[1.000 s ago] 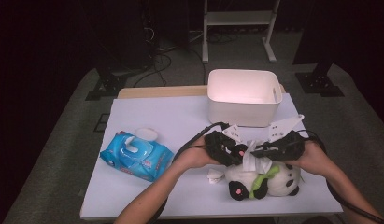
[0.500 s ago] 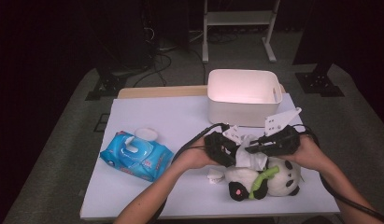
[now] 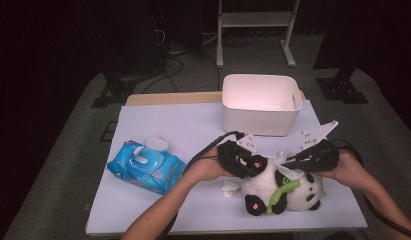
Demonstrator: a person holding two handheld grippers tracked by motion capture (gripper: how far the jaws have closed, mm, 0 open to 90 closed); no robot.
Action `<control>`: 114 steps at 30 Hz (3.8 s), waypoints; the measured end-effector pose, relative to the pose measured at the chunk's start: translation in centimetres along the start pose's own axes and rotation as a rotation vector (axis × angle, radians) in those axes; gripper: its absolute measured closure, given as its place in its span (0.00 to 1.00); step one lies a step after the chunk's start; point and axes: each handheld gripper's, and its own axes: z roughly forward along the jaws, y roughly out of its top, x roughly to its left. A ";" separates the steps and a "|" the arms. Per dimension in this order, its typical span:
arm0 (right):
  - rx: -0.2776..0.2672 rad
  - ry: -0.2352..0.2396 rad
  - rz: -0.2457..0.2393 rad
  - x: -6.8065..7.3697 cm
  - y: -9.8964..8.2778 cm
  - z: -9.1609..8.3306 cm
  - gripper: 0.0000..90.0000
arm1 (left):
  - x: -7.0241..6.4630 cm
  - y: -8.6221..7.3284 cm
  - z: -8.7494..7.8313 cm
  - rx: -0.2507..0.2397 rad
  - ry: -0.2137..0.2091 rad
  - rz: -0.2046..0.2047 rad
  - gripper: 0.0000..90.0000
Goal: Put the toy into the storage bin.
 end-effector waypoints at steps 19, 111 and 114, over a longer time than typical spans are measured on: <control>-0.046 -0.014 -0.055 1.7 1.1 -0.9 0.90 | 0.1 -0.1 -0.5 -0.008 0.006 0.002 0.64; 0.016 0.005 -0.094 3.0 2.8 -0.3 0.91 | -2.2 -2.8 -4.3 -0.054 -0.092 -0.056 0.55; 0.031 0.019 -0.089 3.3 2.3 0.5 0.91 | -2.2 -2.6 -4.3 -0.051 -0.098 -0.059 0.54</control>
